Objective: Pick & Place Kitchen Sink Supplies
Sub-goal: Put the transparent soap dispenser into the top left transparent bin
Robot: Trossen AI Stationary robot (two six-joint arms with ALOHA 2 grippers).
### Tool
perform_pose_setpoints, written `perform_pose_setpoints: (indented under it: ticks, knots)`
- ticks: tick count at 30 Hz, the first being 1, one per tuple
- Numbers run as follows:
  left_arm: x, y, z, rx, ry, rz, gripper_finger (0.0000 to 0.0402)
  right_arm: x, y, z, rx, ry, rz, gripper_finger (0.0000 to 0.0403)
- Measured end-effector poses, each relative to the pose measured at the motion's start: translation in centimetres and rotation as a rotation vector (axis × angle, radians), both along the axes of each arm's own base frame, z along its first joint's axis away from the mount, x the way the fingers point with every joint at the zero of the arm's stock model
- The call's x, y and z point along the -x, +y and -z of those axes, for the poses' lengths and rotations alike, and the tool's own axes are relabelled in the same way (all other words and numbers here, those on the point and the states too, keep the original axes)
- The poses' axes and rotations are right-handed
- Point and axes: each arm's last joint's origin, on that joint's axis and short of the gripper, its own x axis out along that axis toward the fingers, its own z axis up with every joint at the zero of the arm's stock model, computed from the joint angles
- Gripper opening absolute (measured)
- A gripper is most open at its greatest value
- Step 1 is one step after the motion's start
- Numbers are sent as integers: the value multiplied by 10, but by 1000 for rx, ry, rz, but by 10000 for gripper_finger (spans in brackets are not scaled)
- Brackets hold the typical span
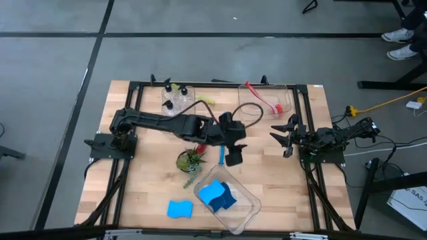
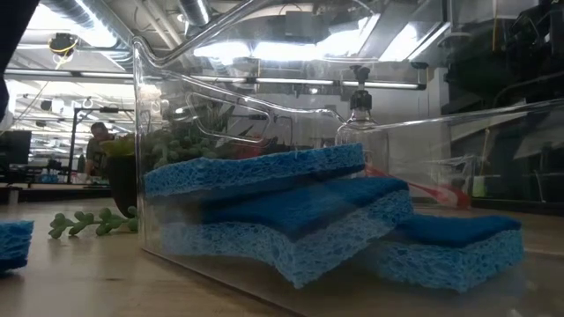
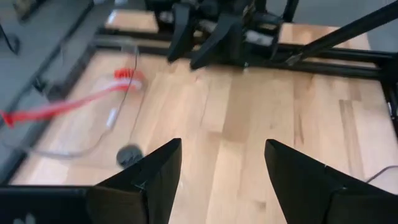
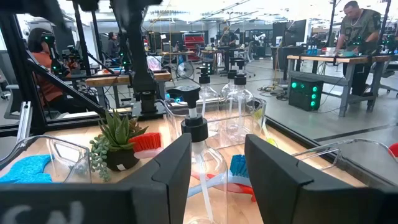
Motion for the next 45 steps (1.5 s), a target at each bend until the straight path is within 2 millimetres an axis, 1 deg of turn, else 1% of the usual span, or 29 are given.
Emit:
perform_pose_setpoints:
  ticks: [3,5,10,13,16,22,27,30,38,45]
  knots:
    - [1,13,4,77,35,-42,224,0,0,0,3,1,1,149]
    - [1,21,5,97,44,-60,224,0,0,0,0,0,0,149]
    - [4,34,-2,63,26,-93,224,0,0,0,0,0,0,149]
    - [3,38,-2,33,21,-127,224,0,0,0,3,1,0,149]
    - [3,43,-2,3,26,-126,224,0,0,0,0,0,0,149]
    - [-3,52,5,-45,24,-193,224,0,0,0,1,0,0,149]
    - [-12,60,21,5,50,-243,224,0,0,0,0,0,0,149]
    - [-14,65,24,51,48,-255,224,0,0,0,2,1,0,149]
    - [-20,70,37,172,70,-276,224,0,0,0,1,0,1,149]
    - [-26,69,47,209,74,-282,224,0,0,0,3,1,0,149]
